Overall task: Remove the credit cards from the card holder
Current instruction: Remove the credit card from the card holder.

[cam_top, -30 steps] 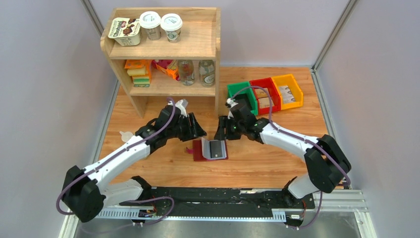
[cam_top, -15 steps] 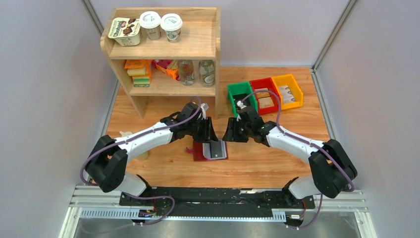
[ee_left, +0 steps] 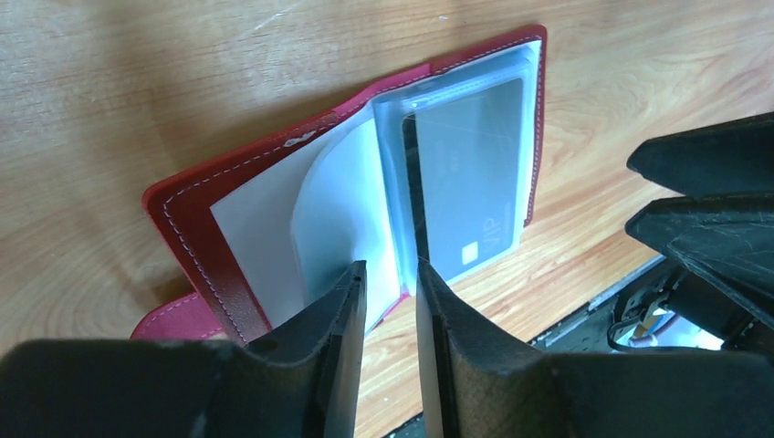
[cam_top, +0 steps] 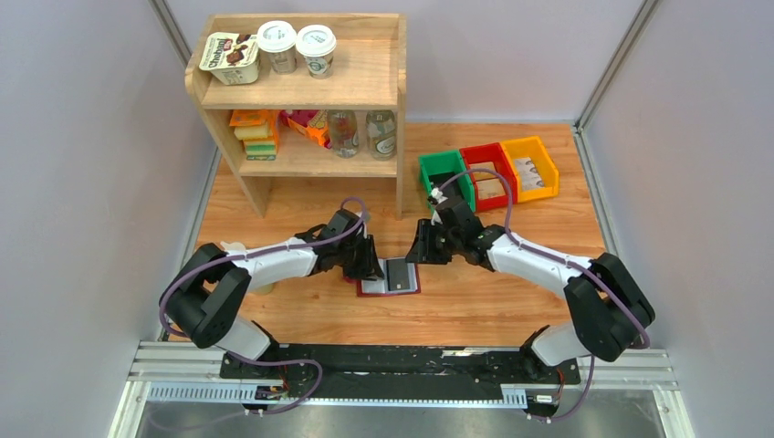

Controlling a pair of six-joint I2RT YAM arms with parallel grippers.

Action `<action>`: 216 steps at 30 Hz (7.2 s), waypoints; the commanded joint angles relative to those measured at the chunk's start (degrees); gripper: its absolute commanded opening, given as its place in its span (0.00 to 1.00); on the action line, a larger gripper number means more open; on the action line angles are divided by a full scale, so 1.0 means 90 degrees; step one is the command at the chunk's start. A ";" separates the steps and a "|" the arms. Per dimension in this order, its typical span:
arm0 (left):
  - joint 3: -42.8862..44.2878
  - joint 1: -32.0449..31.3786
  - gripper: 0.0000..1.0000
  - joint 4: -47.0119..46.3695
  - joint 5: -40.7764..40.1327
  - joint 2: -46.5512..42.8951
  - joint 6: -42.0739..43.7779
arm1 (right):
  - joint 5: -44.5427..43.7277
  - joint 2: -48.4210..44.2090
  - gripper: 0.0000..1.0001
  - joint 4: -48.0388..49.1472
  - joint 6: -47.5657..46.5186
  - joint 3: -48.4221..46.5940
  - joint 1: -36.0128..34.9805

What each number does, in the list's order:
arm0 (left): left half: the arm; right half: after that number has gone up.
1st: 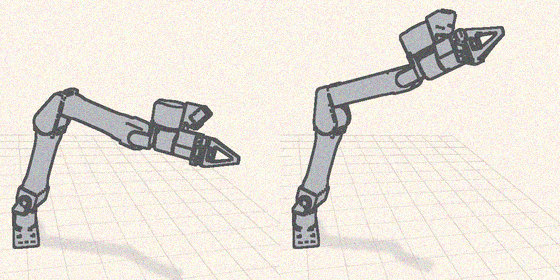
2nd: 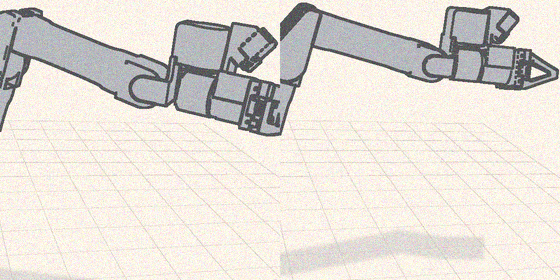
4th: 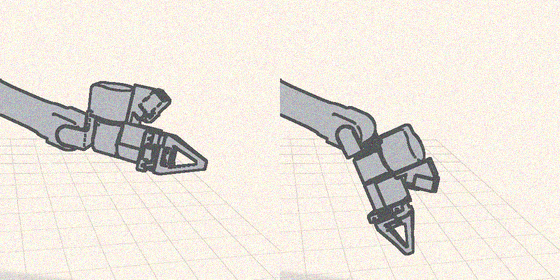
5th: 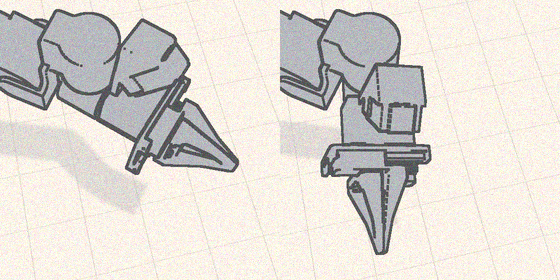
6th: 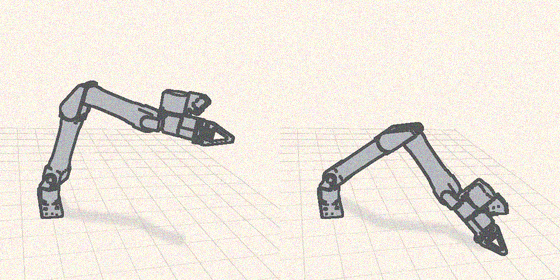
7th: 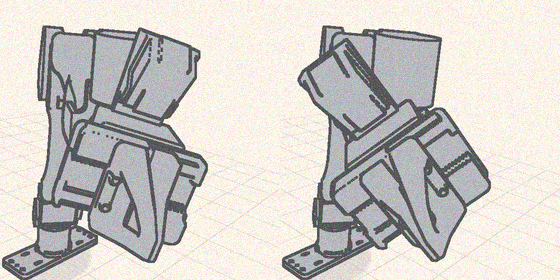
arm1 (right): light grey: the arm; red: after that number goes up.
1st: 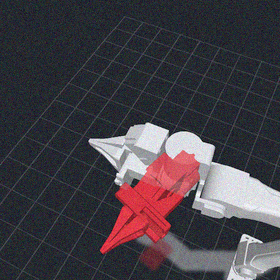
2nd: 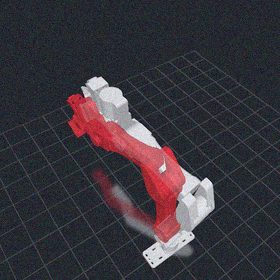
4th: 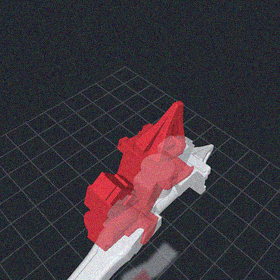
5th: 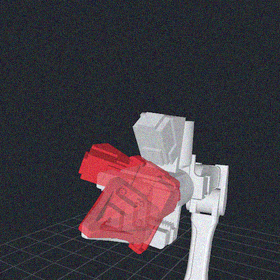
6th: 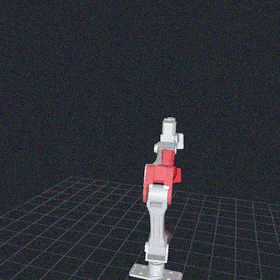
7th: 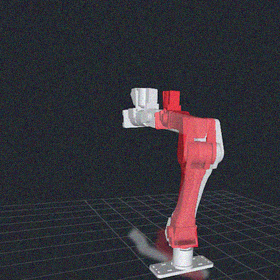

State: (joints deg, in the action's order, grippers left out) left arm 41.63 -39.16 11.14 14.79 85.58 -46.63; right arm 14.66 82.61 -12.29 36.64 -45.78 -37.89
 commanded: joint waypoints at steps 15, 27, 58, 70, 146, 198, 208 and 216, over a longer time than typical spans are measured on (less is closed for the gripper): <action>-0.0992 0.0044 0.30 -0.2360 -0.0188 -0.0017 -0.0746 | 0.0374 0.1114 0.24 0.0839 0.0118 -0.0216 -0.0097; -0.1373 0.0064 0.39 -0.3179 -0.0149 0.0042 -0.1331 | 0.0374 0.1388 0.18 0.1044 0.0059 0.0194 -0.0097; -0.1510 0.0054 0.12 -0.3815 0.0232 -0.0545 -0.2114 | 0.0334 0.1573 0.17 0.1268 0.0147 0.0467 -0.0097; -0.1520 0.0054 0.10 -0.4460 0.0515 -0.0144 -0.2348 | 0.0335 0.1730 0.17 0.1307 0.0138 0.0467 -0.0116; -0.2466 0.0347 0.00 -0.4294 0.0261 -0.0114 -0.2006 | 0.0481 0.1427 0.00 0.1766 0.0313 0.0848 -0.0146; -0.3365 0.0347 0.04 -0.6159 0.0408 -0.0261 -0.2602 | 0.0393 0.1749 0.00 0.1806 0.0245 0.0985 -0.0126; -0.3443 0.0347 0.13 -0.7485 0.0749 -0.0027 -0.2690 | 0.0413 0.1817 0.00 0.1796 0.0196 0.0936 -0.0107; -0.3580 0.0347 0.08 -0.7907 0.0759 -0.0056 -0.2739 | 0.0403 0.1856 0.00 0.1786 0.0196 0.0956 -0.0097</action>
State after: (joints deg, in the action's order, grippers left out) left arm 9.39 -36.01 -51.07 19.55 86.04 -70.67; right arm 24.10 95.66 11.88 41.98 -38.81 -39.03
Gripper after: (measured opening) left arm 0.122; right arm 0.005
